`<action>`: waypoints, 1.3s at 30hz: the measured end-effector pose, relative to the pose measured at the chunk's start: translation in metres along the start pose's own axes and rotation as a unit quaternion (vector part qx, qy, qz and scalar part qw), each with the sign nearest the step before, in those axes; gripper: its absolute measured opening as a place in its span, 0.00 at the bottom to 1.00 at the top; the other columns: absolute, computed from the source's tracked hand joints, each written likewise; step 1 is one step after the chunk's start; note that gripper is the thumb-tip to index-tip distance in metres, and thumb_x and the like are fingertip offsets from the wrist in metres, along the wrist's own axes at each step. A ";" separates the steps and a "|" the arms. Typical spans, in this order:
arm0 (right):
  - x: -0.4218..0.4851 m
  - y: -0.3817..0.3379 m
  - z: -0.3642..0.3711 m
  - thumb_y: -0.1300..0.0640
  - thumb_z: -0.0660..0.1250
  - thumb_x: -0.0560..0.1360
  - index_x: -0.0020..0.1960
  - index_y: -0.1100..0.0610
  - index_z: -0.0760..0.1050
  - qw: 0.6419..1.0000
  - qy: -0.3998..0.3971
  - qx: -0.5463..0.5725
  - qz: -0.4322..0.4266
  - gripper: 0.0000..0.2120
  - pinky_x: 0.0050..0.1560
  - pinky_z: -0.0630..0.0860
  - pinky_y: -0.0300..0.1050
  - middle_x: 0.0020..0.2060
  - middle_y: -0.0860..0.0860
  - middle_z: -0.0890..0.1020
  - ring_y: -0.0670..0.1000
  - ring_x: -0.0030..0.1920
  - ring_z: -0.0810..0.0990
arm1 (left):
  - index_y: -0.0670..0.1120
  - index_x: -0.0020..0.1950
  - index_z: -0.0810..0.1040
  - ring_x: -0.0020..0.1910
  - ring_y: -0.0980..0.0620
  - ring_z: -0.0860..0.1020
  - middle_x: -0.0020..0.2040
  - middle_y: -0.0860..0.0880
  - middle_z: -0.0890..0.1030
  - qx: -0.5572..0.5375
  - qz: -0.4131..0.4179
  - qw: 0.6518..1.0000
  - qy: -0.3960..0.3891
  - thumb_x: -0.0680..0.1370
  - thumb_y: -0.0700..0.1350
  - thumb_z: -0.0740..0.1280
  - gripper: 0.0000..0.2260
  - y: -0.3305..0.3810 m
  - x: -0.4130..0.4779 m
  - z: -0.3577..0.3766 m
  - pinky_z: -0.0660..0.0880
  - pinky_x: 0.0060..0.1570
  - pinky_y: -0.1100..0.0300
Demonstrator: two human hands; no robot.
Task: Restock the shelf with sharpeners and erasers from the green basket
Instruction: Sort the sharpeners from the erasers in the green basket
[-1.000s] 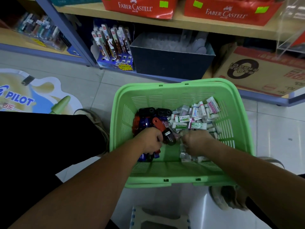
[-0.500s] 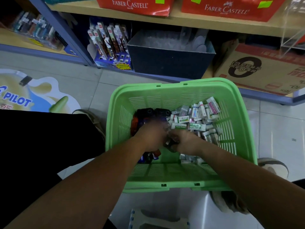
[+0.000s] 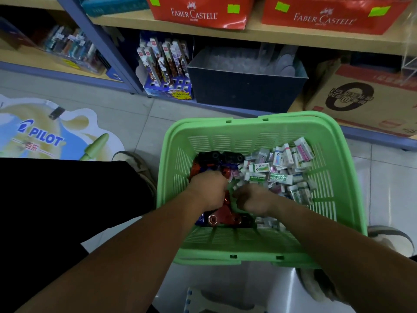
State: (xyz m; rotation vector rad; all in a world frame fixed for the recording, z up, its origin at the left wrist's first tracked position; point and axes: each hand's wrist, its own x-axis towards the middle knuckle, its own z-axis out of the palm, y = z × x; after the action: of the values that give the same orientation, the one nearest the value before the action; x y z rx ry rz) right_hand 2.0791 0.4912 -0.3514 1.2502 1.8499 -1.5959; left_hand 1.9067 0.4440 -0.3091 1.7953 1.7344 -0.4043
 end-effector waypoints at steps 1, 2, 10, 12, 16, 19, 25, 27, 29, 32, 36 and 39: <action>-0.002 -0.002 -0.006 0.63 0.70 0.79 0.61 0.51 0.81 0.997 0.067 0.006 -0.026 0.13 0.45 0.82 0.39 0.52 0.52 0.85 0.51 0.49 0.84 | 0.45 0.54 0.81 0.56 0.46 0.76 0.54 0.47 0.77 0.005 0.005 0.998 0.063 0.78 0.41 0.67 0.07 -0.001 0.008 -0.001 0.78 0.51 0.50; -0.004 -0.003 -0.012 0.61 0.70 0.79 0.55 0.49 0.82 0.990 0.135 0.006 -0.050 0.09 0.46 0.83 0.43 0.48 0.50 0.85 0.51 0.47 0.84 | 0.45 0.59 0.80 0.60 0.45 0.74 0.59 0.46 0.76 0.008 0.016 0.994 0.111 0.78 0.41 0.67 0.10 -0.002 0.018 -0.003 0.76 0.55 0.50; -0.001 0.012 -0.029 0.61 0.77 0.70 0.54 0.59 0.84 0.886 0.357 -0.215 -0.204 0.13 0.54 0.80 0.54 0.47 0.55 0.86 0.60 0.50 0.82 | 0.49 0.81 0.62 0.68 0.44 0.64 0.71 0.50 0.70 0.127 0.074 0.978 0.147 0.81 0.49 0.66 0.29 -0.006 0.055 0.007 0.63 0.62 0.48; 0.005 0.020 -0.030 0.59 0.79 0.67 0.56 0.59 0.84 0.885 0.332 -0.251 -0.209 0.18 0.60 0.78 0.58 0.50 0.56 0.85 0.61 0.52 0.82 | 0.47 0.83 0.57 0.67 0.43 0.64 0.70 0.48 0.66 0.162 0.068 0.974 0.141 0.83 0.49 0.64 0.30 -0.006 0.053 0.011 0.63 0.63 0.47; 0.007 0.030 -0.029 0.53 0.82 0.65 0.58 0.60 0.82 0.853 0.309 -0.358 -0.219 0.25 0.67 0.74 0.63 0.55 0.57 0.82 0.62 0.59 0.80 | 0.48 0.76 0.66 0.66 0.42 0.66 0.69 0.46 0.67 0.163 0.066 0.970 0.165 0.82 0.47 0.64 0.22 -0.008 0.053 0.011 0.64 0.63 0.48; 0.008 0.029 -0.021 0.50 0.78 0.71 0.62 0.59 0.82 0.805 0.278 -0.464 -0.245 0.23 0.76 0.66 0.65 0.62 0.58 0.80 0.62 0.68 0.75 | 0.49 0.67 0.73 0.66 0.45 0.70 0.67 0.48 0.76 0.123 0.108 0.974 0.153 0.81 0.46 0.67 0.15 -0.013 0.054 0.011 0.64 0.67 0.49; 0.003 0.019 -0.017 0.32 0.61 0.79 0.78 0.42 0.68 0.816 0.136 -0.546 -0.132 0.30 0.80 0.34 0.66 0.84 0.58 0.51 0.63 0.83 0.45 | 0.50 0.80 0.61 0.67 0.45 0.73 0.71 0.48 0.73 0.067 0.075 0.991 0.087 0.77 0.42 0.71 0.34 -0.012 0.043 0.012 0.66 0.70 0.49; 0.002 0.018 -0.016 0.30 0.55 0.81 0.80 0.40 0.64 0.803 0.106 -0.577 -0.106 0.30 0.78 0.31 0.68 0.84 0.57 0.42 0.63 0.83 0.36 | 0.53 0.82 0.58 0.68 0.45 0.70 0.72 0.48 0.69 0.083 0.080 0.991 0.062 0.77 0.44 0.70 0.36 -0.009 0.036 0.014 0.64 0.71 0.49; 0.006 0.017 -0.015 0.30 0.50 0.82 0.81 0.39 0.61 0.793 0.084 -0.599 -0.077 0.30 0.77 0.29 0.69 0.83 0.57 0.37 0.64 0.81 0.31 | 0.54 0.81 0.62 0.69 0.46 0.69 0.74 0.49 0.67 0.100 0.089 0.990 0.050 0.76 0.47 0.70 0.33 -0.007 0.029 0.016 0.61 0.71 0.49; 0.011 0.015 -0.013 0.30 0.46 0.82 0.83 0.38 0.53 0.775 0.074 -0.625 -0.056 0.31 0.75 0.27 0.70 0.83 0.56 0.34 0.65 0.80 0.28 | 0.55 0.77 0.67 0.79 0.47 0.60 0.83 0.52 0.57 0.097 0.102 0.990 0.000 0.75 0.48 0.70 0.31 -0.007 0.020 0.017 0.53 0.76 0.46; 0.010 0.016 -0.012 0.28 0.45 0.82 0.83 0.38 0.54 0.775 0.083 -0.624 -0.053 0.32 0.73 0.23 0.69 0.83 0.56 0.34 0.64 0.80 0.27 | 0.52 0.77 0.69 0.78 0.49 0.63 0.84 0.50 0.56 0.075 0.101 0.992 -0.019 0.78 0.52 0.67 0.27 -0.011 0.005 0.022 0.54 0.75 0.46; 0.006 0.016 -0.012 0.28 0.46 0.81 0.81 0.37 0.59 0.778 0.082 -0.620 -0.062 0.31 0.74 0.25 0.70 0.82 0.57 0.33 0.65 0.79 0.27 | 0.49 0.69 0.76 0.67 0.48 0.74 0.72 0.47 0.77 0.120 0.121 0.985 0.015 0.81 0.56 0.62 0.20 -0.009 -0.003 0.023 0.63 0.70 0.49</action>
State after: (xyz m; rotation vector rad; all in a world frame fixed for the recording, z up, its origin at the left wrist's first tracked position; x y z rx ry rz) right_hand 2.0919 0.5042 -0.3623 0.6022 2.3707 -0.0237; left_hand 1.9024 0.4275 -0.3270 2.1640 1.5144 -0.5019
